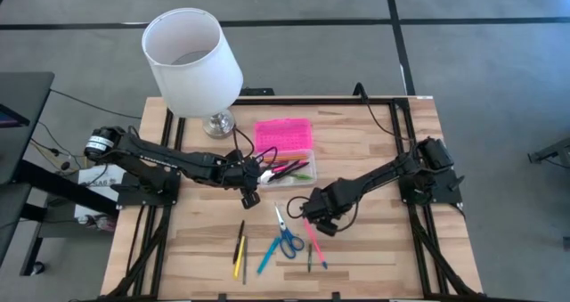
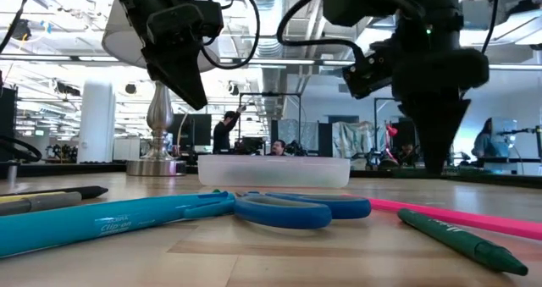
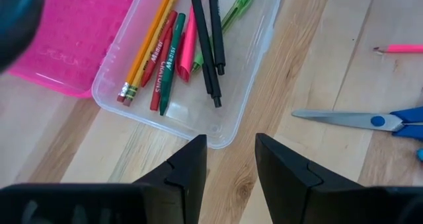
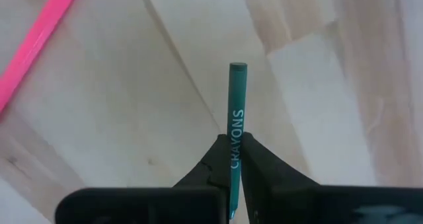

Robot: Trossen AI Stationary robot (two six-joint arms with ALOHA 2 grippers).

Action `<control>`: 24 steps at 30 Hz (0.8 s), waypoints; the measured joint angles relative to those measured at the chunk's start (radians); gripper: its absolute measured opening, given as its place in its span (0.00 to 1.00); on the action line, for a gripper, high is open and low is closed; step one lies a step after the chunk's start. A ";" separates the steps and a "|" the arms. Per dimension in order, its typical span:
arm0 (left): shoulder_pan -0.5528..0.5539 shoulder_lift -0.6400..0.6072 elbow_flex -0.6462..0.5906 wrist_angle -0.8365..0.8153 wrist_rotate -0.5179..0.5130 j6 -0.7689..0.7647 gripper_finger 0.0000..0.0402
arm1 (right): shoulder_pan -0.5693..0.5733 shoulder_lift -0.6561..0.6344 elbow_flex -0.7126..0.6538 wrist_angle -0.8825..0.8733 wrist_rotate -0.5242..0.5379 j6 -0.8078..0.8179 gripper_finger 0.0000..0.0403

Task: Pick & place school supplies into a supply box
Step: Put the top green crayon into the supply box

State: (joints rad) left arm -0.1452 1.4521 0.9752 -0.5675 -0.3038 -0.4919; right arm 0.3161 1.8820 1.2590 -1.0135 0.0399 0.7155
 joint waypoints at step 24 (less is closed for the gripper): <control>-0.058 0.000 -0.001 -0.023 -0.056 -0.073 0.31 | -0.315 -0.174 0.062 0.311 0.017 -0.502 0.01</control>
State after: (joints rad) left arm -0.2034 1.4521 0.9745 -0.5908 -0.3599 -0.5652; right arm 0.0009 1.7082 1.3209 -0.7029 0.0566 0.2138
